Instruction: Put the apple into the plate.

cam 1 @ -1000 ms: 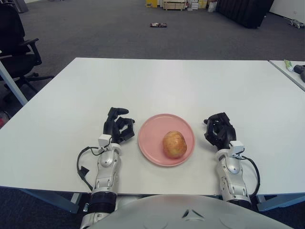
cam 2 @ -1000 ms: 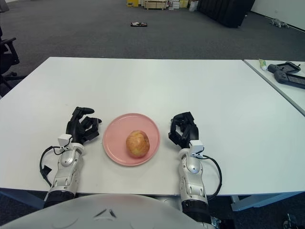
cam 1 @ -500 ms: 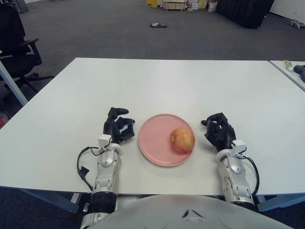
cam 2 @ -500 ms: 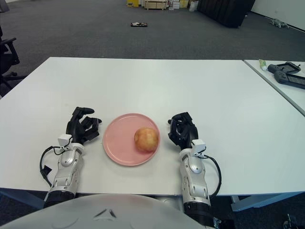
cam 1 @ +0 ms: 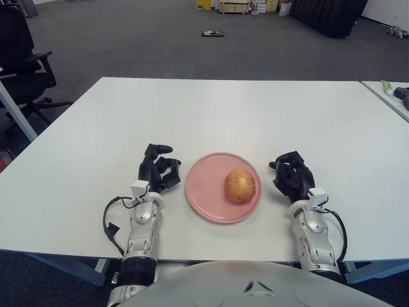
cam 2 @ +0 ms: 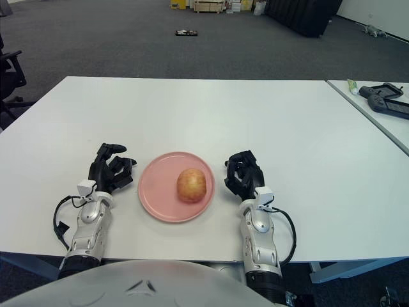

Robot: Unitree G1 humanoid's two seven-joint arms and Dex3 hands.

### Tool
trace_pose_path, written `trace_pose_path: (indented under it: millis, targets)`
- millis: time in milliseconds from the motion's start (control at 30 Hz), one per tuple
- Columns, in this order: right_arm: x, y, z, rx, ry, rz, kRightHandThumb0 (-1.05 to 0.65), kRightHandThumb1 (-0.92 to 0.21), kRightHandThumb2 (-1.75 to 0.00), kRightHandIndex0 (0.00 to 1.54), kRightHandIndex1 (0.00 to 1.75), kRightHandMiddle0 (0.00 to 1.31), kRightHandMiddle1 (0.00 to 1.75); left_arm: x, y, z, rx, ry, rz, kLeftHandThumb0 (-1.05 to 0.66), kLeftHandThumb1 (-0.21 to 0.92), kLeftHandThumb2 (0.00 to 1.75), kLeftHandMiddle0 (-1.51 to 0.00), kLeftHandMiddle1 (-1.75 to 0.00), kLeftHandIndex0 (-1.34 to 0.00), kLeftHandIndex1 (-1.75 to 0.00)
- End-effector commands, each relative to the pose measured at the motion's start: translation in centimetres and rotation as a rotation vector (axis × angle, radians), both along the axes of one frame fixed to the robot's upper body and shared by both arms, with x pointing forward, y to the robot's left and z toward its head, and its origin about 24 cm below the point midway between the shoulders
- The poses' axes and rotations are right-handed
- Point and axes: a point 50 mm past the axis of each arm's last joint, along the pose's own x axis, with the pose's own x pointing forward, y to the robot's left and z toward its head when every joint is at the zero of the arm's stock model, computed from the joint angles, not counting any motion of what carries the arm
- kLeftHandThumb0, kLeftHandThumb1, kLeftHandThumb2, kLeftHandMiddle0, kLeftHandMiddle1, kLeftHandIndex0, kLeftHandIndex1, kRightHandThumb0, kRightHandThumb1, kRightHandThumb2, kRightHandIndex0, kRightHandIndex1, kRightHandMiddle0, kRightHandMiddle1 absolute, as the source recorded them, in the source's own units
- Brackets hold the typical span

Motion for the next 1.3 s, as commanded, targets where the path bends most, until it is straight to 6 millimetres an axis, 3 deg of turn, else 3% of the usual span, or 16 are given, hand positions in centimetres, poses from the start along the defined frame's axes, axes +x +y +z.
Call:
trace_pose_path:
  millis: [0, 333, 733, 1267]
  targets:
    - [-0.51, -0.02, -1.10, -0.030, 0.058, -0.021, -0.38, -0.71, -0.82, 0.49, 1.32, 0.32, 1.75, -0.54, 0.18, -0.98, -0.006, 0.063, 0.002, -0.01, 0.44, 1.08, -0.64, -1.42, -0.38, -1.75]
    - [-0.54, -0.08, -0.98, -0.152, 0.002, -0.110, -0.38, -0.69, -0.85, 0.54, 1.32, 0.33, 1.75, -0.57, 0.15, -0.93, -0.007, 0.060, 0.004, -0.01, 0.44, 1.08, -0.64, -1.42, -0.39, -1.75]
    - [-0.52, -0.13, -1.06, -0.269, -0.063, -0.192, -0.40, -0.57, -1.00, 0.68, 1.37, 0.41, 1.75, -0.54, 0.16, -0.94, -0.002, 0.066, 0.002, -0.01, 0.44, 1.07, -0.65, -1.40, -0.38, -1.75]
    - [-0.52, -0.20, -1.17, -0.277, -0.078, -0.207, -0.40, -0.59, -0.98, 0.66, 1.37, 0.40, 1.75, -0.59, 0.04, -0.93, 0.003, 0.067, 0.005, 0.00, 0.42, 1.09, -0.65, -1.40, -0.41, -1.75]
